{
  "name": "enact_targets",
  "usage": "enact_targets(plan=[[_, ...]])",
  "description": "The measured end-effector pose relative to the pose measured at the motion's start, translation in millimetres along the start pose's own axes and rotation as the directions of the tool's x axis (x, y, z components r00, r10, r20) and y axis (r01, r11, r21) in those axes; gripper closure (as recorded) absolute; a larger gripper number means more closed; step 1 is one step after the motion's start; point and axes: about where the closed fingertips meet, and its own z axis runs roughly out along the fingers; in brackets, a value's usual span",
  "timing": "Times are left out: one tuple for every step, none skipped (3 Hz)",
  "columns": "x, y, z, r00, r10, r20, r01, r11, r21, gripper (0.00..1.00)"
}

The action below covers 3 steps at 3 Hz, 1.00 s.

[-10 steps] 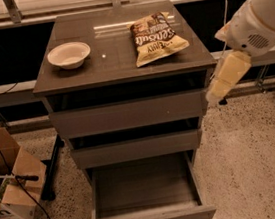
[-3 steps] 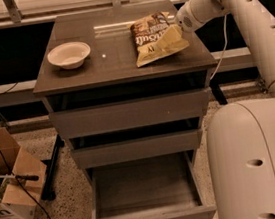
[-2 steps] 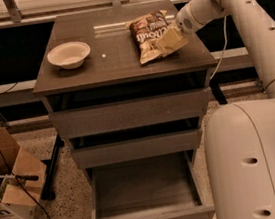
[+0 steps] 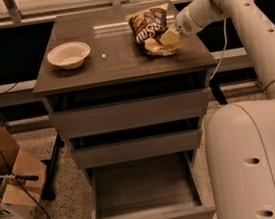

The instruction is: Place brown chip bag into bottom drawer

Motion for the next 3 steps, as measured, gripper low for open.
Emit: enact_targets(plan=[[-20,7,-26,0.998,-0.063,0.017,0.062,0.9978,0.020,1.00],[-39,32,-72,0.987,-0.162,0.017,0.162,0.9864,0.029,1.00],[-52,84,-140,0.970,-0.236,0.056,0.236,0.9718,0.010,1.00]])
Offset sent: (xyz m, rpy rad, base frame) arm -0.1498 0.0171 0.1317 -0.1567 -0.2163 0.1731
